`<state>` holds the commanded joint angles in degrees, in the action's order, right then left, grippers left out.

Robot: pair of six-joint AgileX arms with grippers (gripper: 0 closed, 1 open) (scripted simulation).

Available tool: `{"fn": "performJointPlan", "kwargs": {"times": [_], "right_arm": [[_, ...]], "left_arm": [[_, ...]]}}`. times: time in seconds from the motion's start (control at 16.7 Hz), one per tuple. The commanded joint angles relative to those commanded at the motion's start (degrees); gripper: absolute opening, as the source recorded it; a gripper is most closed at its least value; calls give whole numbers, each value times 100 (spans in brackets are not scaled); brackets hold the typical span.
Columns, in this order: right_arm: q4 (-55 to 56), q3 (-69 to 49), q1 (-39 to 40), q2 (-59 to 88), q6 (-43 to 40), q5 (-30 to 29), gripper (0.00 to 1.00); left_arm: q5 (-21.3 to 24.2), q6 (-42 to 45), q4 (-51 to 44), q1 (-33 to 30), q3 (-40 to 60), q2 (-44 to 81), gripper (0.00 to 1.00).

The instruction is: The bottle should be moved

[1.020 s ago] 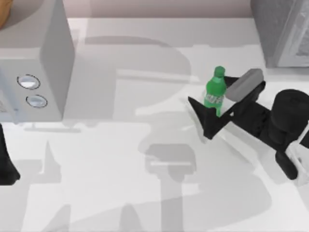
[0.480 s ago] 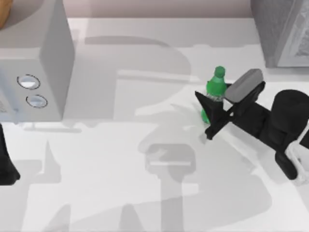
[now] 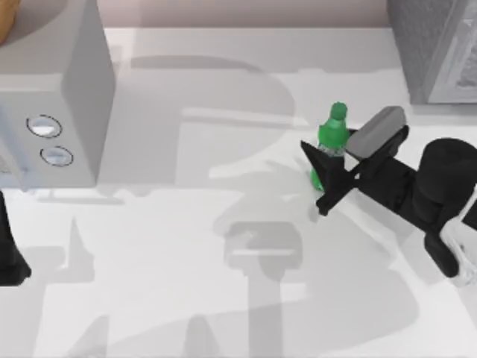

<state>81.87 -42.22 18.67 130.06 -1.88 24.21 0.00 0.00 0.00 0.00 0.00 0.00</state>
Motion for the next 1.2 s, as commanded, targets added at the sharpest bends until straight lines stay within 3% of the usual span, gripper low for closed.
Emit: {"fn": "performJointPlan", "kwargs": {"times": [0.24, 0.42, 1.02, 1.2], "right_arm": [[-69, -23, -83, -13, -50, 75, 0], [-585, -177, -621, -59, -437, 622, 0], [-5046, -881, -4750, -793, -3175, 4582, 0], [-5938, -1047, -5618, -1127, -3865, 5437, 0]], "left_arm": [[0, 0, 0, 0, 0, 0, 100], [0, 0, 0, 0, 0, 0, 100], [0, 0, 0, 0, 0, 0, 100], [0, 0, 0, 0, 0, 0, 100]]}}
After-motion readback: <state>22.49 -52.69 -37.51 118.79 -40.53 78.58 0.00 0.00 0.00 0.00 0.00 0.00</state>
